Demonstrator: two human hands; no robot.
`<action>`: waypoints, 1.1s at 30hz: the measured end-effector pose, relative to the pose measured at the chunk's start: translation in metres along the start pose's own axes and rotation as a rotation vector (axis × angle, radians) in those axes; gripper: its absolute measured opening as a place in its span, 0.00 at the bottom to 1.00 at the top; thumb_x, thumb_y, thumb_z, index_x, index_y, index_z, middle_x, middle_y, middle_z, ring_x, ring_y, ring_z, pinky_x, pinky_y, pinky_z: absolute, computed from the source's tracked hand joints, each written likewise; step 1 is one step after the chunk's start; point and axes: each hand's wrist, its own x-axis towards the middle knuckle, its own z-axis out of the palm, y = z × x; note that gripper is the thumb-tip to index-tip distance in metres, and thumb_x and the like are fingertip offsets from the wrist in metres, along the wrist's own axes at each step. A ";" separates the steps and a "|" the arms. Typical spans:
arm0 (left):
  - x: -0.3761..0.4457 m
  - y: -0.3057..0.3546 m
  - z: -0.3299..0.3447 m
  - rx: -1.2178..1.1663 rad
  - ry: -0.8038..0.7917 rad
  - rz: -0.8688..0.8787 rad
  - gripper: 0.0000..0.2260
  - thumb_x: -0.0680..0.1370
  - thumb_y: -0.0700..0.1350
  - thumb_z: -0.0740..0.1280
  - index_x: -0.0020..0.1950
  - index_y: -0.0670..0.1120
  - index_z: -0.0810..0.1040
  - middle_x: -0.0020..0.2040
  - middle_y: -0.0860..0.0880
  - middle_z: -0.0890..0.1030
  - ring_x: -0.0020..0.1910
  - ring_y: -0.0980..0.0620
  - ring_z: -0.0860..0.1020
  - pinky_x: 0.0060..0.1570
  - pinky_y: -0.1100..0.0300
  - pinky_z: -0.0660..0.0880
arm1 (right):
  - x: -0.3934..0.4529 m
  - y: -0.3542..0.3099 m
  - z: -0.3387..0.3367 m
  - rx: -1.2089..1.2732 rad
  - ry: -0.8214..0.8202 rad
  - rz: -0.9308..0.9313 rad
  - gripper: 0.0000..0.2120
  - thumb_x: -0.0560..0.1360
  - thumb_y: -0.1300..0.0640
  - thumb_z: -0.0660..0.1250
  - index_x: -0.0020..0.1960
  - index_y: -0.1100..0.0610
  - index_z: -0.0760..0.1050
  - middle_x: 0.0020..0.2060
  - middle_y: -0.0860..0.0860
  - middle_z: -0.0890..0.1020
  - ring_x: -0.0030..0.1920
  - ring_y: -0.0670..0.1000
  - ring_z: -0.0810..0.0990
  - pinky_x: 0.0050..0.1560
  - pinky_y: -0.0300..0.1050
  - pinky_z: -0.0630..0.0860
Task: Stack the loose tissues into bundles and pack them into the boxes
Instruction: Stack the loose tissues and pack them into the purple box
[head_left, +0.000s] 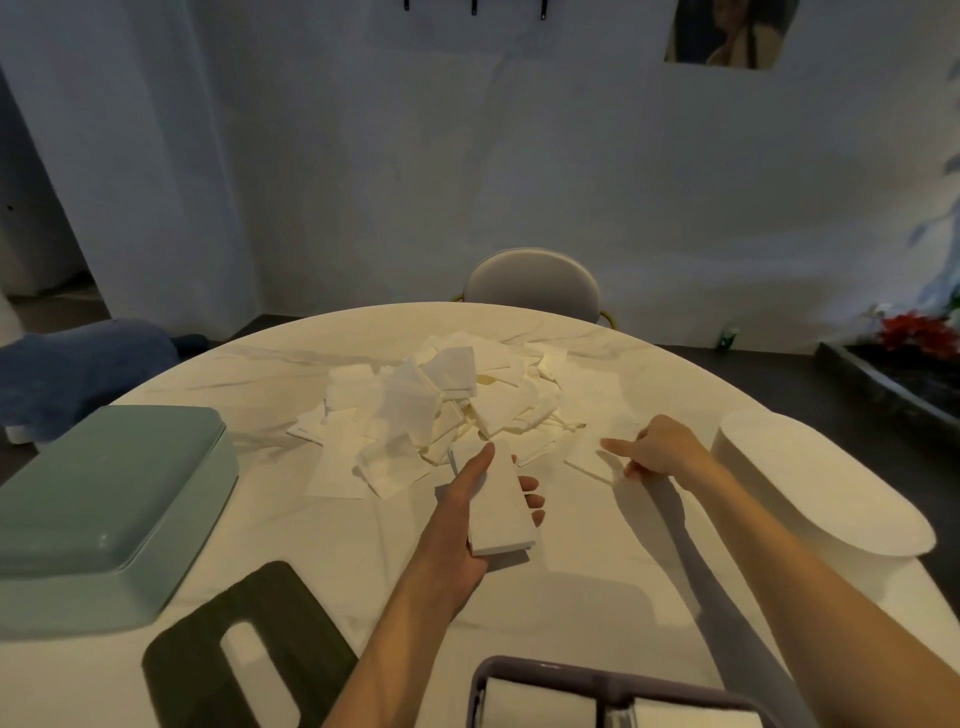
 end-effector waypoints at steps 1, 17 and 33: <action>0.000 0.000 0.000 0.003 0.000 -0.005 0.18 0.78 0.58 0.70 0.40 0.46 0.89 0.49 0.39 0.85 0.47 0.42 0.83 0.65 0.39 0.76 | -0.003 -0.003 0.001 -0.055 0.036 -0.012 0.25 0.75 0.37 0.70 0.46 0.61 0.74 0.40 0.53 0.78 0.44 0.52 0.76 0.46 0.44 0.70; -0.006 0.005 0.000 -0.013 0.001 -0.011 0.19 0.78 0.58 0.70 0.39 0.44 0.89 0.49 0.38 0.85 0.47 0.42 0.83 0.62 0.43 0.77 | -0.024 -0.019 -0.004 -0.034 -0.112 0.051 0.34 0.67 0.54 0.82 0.68 0.61 0.73 0.63 0.56 0.78 0.56 0.55 0.74 0.55 0.47 0.69; -0.002 0.005 -0.005 0.077 0.045 0.032 0.19 0.78 0.61 0.69 0.45 0.46 0.89 0.48 0.40 0.85 0.47 0.42 0.83 0.61 0.41 0.77 | -0.065 -0.033 0.012 -0.125 -0.327 -0.219 0.21 0.69 0.54 0.80 0.60 0.52 0.79 0.55 0.48 0.81 0.56 0.50 0.77 0.62 0.43 0.75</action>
